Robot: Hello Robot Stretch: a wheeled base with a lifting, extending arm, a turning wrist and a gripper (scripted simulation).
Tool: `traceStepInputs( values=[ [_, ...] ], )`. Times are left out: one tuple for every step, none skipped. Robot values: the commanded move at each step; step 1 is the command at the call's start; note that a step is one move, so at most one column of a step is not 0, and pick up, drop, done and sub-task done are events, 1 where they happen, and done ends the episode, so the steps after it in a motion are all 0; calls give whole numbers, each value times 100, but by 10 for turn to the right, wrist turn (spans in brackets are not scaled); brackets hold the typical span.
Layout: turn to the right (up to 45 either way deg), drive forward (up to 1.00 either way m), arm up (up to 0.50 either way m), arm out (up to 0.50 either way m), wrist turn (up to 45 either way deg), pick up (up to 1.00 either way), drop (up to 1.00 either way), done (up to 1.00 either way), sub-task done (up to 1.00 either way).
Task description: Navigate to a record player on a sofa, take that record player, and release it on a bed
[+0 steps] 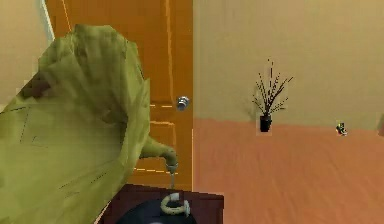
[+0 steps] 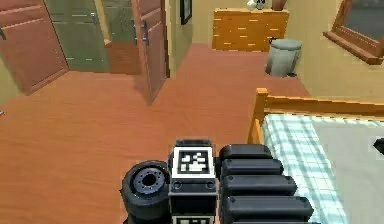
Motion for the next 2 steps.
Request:
traceStepInputs(
  values=[
    [450, 0, 0, 0, 0, 0, 0, 0, 0],
    [450, 0, 0, 0, 0, 0, 0, 0, 0]
  ],
)
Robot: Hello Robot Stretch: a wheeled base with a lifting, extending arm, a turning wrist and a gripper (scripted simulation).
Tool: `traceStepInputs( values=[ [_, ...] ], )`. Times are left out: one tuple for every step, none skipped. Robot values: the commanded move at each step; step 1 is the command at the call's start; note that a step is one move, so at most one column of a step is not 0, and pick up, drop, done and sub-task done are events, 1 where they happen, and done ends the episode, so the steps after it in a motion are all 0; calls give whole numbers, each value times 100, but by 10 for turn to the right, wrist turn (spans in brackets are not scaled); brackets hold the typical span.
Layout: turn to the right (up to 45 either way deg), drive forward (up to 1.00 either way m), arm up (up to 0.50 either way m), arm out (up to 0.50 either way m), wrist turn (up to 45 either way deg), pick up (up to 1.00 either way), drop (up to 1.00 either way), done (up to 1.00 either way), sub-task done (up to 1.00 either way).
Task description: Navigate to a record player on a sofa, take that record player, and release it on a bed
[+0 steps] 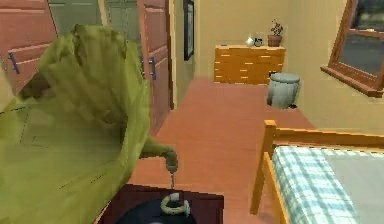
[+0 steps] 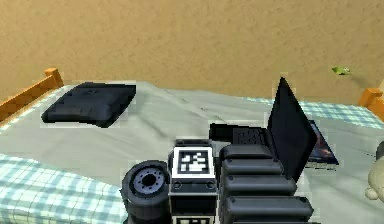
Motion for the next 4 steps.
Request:
traceStepInputs(
  values=[
    [60, 0, 0, 0, 0, 0, 0, 0, 0],
    [0, 30, 0, 0, 0, 0, 0, 0, 0],
    [150, 0, 0, 0, 0, 0, 0, 0, 0],
    [0, 0, 0, 46, 0, 0, 0, 0, 0]
  ],
)
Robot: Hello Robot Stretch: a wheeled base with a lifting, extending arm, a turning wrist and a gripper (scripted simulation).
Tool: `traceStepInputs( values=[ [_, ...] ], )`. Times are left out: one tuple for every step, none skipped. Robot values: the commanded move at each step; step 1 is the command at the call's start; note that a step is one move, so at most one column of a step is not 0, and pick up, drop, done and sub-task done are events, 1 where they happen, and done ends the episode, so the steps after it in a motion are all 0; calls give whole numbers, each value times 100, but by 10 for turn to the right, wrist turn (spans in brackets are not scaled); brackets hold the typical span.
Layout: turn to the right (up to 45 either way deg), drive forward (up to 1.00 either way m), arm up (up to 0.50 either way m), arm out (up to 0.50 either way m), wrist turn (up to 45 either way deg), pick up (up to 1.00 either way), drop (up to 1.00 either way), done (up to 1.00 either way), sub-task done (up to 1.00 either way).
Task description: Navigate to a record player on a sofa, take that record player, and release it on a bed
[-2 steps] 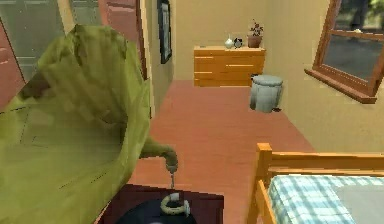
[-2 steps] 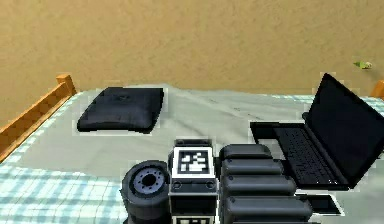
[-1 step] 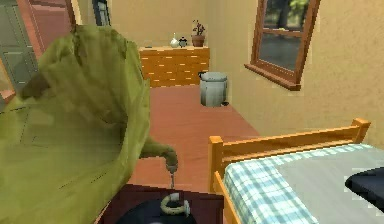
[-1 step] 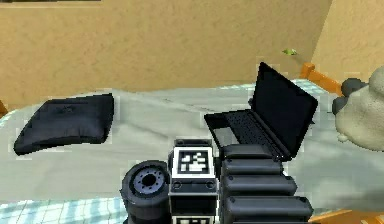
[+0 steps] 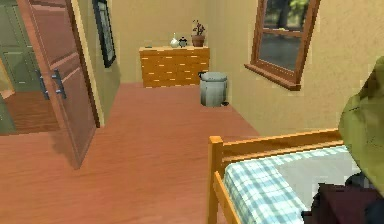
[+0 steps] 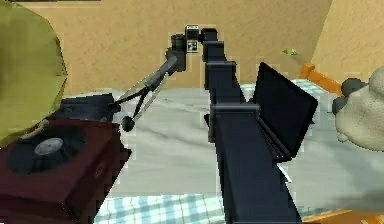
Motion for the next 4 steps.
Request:
traceStepInputs(
  values=[
    [0, 0, 0, 0, 450, 0, 0, 0, 0],
    [0, 0, 0, 0, 450, 0, 0, 0, 0],
    [0, 0, 0, 0, 390, 0, 0, 0, 0],
    [0, 0, -2, 0, 0, 0, 0, 0, 0]
  ],
)
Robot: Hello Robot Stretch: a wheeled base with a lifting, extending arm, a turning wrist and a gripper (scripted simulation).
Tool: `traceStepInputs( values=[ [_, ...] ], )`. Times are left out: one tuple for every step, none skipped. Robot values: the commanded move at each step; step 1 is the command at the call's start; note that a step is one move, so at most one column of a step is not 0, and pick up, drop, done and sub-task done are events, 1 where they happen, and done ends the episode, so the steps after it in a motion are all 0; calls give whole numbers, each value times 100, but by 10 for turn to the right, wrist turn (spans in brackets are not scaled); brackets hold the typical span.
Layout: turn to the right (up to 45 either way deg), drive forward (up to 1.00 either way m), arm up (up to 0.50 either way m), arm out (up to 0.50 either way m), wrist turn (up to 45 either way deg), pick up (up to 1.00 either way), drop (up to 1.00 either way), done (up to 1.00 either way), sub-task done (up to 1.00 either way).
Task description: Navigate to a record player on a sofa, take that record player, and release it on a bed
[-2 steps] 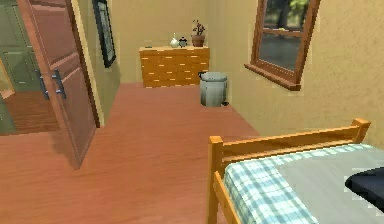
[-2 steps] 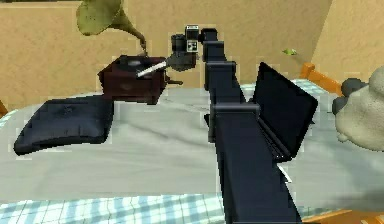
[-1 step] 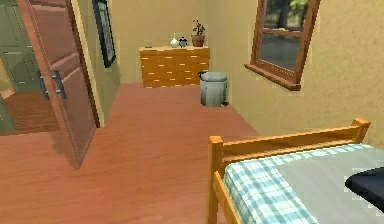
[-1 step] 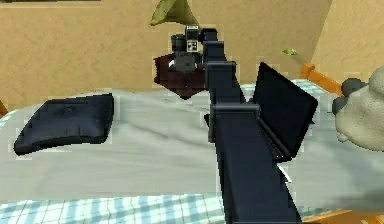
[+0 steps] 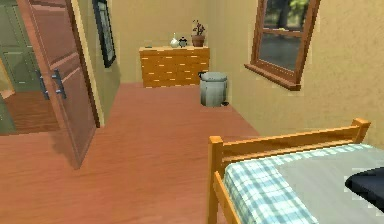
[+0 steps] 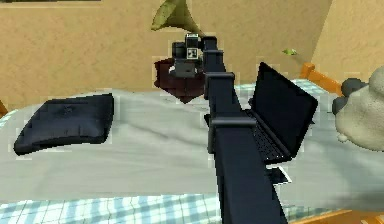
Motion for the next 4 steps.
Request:
traceStepInputs(
  values=[
    [0, 0, -32, 0, 0, 0, 0, 0, 0],
    [0, 0, 0, 0, 0, 0, 100, 0, 0],
    [0, 0, 2, 0, 0, 0, 0, 0, 0],
    [0, 0, 0, -8, 0, 0, 0, 0, 0]
  ],
)
